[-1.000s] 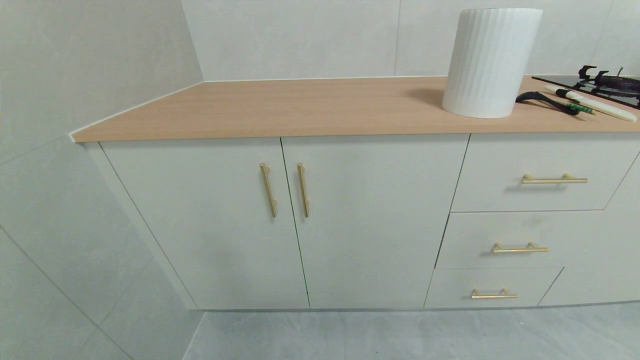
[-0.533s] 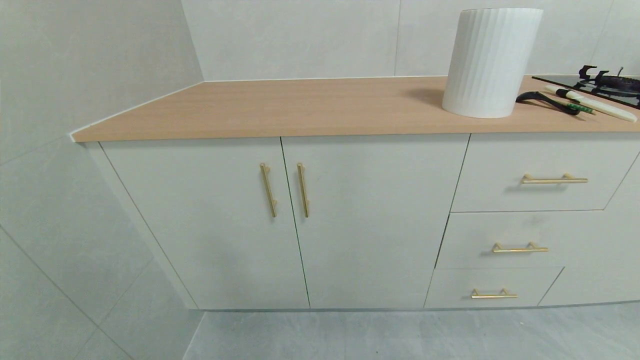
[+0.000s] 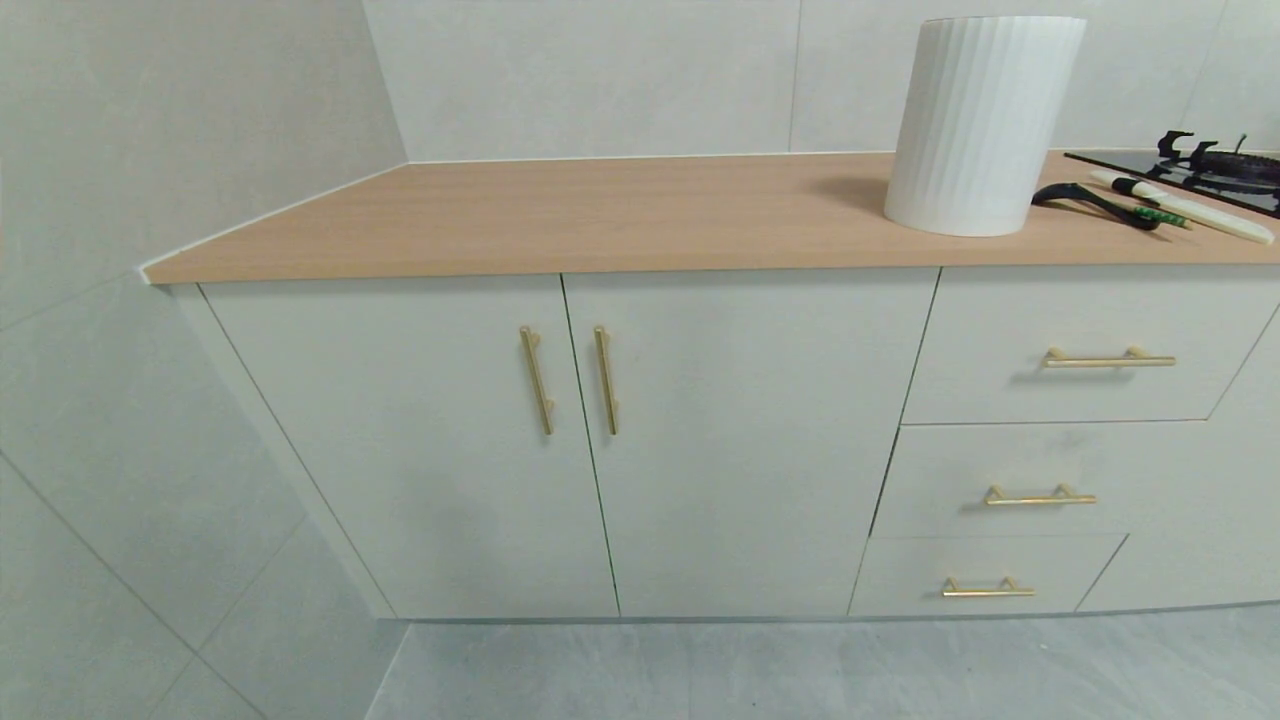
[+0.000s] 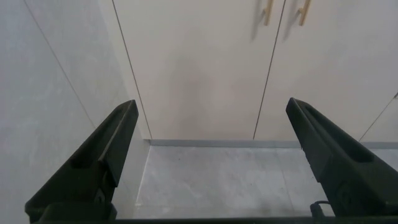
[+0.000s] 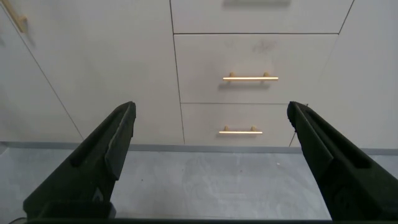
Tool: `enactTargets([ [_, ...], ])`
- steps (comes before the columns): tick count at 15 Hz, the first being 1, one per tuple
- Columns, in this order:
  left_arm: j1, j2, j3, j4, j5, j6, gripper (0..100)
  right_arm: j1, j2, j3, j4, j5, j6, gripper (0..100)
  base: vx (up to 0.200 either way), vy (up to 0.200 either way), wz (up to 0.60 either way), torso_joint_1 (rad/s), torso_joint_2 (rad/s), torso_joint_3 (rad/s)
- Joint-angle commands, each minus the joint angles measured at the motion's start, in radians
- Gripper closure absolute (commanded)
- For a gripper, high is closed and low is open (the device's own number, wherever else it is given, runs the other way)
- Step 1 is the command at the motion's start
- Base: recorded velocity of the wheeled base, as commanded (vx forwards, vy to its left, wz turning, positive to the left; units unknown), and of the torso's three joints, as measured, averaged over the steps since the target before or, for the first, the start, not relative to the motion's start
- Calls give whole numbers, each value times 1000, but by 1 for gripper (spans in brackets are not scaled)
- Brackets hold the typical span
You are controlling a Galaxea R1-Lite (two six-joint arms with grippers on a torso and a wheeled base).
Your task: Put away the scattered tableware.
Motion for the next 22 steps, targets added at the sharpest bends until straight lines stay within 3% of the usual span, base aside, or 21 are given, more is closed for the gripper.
enactTargets([
  [1, 0, 3, 0, 1, 1, -3, 0, 1, 2, 0, 1, 0, 0, 0, 0, -200, 0, 2, 7, 2],
  [18, 0, 3, 0, 1, 1, -7, 0, 1, 2, 0, 0, -1, 6, 0, 0, -200, 0, 4, 4, 2],
  [22, 0, 1, 0, 1, 1, -6, 0, 1, 2, 0, 0, -1, 6, 0, 0, 0, 0, 0, 0, 0],
])
